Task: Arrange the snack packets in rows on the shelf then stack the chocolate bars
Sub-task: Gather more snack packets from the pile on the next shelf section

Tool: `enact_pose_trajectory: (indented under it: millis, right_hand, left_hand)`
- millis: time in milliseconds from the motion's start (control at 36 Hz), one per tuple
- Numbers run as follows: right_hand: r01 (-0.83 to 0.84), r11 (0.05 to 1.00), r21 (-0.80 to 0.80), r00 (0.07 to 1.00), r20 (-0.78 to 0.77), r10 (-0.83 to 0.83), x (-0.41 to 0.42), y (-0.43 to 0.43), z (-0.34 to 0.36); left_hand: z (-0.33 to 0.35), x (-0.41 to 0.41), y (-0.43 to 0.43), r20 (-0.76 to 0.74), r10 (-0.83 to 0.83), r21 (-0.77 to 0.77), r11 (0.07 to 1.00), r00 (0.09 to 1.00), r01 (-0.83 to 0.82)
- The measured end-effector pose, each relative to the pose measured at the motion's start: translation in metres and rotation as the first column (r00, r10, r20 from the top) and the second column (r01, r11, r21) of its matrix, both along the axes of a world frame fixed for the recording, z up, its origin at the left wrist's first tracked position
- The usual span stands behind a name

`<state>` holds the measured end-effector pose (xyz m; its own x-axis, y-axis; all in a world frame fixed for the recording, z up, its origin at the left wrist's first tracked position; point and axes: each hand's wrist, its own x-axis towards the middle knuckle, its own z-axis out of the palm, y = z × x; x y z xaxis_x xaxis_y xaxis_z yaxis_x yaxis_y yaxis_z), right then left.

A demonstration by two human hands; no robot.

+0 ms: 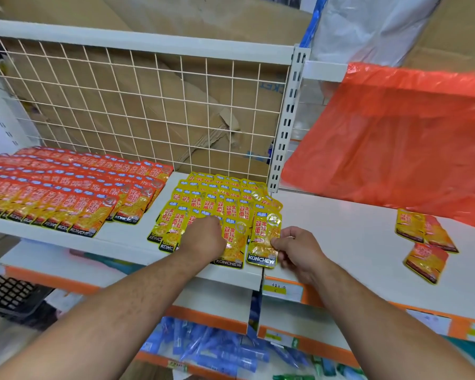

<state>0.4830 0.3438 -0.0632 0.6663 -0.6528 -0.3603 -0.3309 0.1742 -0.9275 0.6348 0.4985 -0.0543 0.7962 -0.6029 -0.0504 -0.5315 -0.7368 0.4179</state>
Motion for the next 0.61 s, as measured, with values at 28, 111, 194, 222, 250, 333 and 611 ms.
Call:
enact_pose_trajectory:
  millis: [28,111,194,222,250,333,611]
  right_hand:
    - [0.000,1.000,0.003,1.000,-0.003,0.000,0.001,0.001,-0.001]
    - [-0.003,1.000,0.000,1.000,-0.018,0.003,0.003,0.003,-0.002]
    - [-0.012,1.000,-0.006,0.999,-0.034,0.012,0.006,0.004,-0.002]
    - [-0.015,1.000,-0.011,0.999,-0.039,0.015,0.007,0.005,-0.002]
    - [-0.017,1.000,-0.016,0.999,-0.043,0.016,0.009,0.006,-0.002]
    - [-0.010,1.000,-0.025,0.999,-0.043,0.009,0.013,0.009,-0.003]
    - [0.014,1.000,-0.011,0.999,-0.037,-0.015,0.017,0.008,-0.005]
  left_hand:
    - [0.000,0.000,0.000,0.005,-0.004,0.004,1.000,1.000,0.004]
    - [0.000,0.000,0.003,0.028,-0.008,-0.005,1.000,1.000,0.009]
    - [0.002,0.000,0.005,0.065,0.009,-0.053,0.999,0.998,-0.006]
    - [0.004,0.001,0.006,0.080,0.019,-0.075,0.997,0.997,-0.013]
    - [0.005,0.002,0.007,0.091,0.028,-0.094,0.995,0.995,-0.020]
    - [0.010,0.003,0.011,0.089,0.032,-0.123,0.992,0.996,-0.020]
    - [0.005,-0.007,0.017,0.150,-0.183,0.152,0.975,0.972,0.161]
